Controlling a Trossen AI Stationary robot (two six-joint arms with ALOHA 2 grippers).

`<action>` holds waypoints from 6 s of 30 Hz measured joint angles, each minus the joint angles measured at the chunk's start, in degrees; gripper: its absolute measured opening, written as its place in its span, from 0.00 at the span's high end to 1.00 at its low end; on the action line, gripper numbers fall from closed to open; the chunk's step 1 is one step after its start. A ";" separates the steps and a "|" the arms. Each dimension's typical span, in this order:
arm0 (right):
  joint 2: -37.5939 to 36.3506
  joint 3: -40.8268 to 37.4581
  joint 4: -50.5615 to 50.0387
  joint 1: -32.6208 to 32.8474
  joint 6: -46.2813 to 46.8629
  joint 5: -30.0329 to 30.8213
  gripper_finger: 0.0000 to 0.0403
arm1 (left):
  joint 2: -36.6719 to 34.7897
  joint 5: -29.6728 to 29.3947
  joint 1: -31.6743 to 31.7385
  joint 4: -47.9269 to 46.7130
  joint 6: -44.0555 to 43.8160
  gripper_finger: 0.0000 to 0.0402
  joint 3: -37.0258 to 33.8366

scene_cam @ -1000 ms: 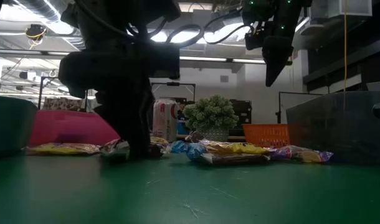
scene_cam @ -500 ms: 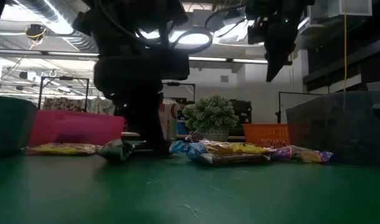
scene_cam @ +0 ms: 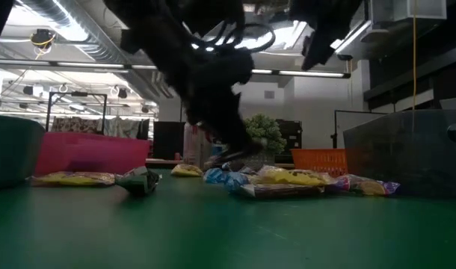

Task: Sort candy
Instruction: Put the brown chocolate candy into the black bin

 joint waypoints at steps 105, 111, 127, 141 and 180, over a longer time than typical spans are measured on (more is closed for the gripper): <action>0.09 0.00 -26.90 3.16 20.28 -2.58 0.96 | -0.11 -12.92 3.42 38.09 21.91 0.58 0.11; 0.09 0.00 -26.96 3.16 20.28 -2.58 0.96 | -1.35 -12.88 3.22 36.87 20.58 0.58 0.09; 0.09 0.00 -26.83 3.12 20.28 1.10 0.70 | -8.81 -6.73 -0.32 15.42 18.60 0.58 0.09; 0.09 0.00 -26.29 3.14 20.28 1.25 0.70 | -8.81 11.54 -0.67 -8.47 8.32 0.58 0.07; 0.05 0.00 -21.70 3.16 20.28 1.31 0.70 | -0.80 15.09 -10.48 -19.59 46.37 0.58 0.01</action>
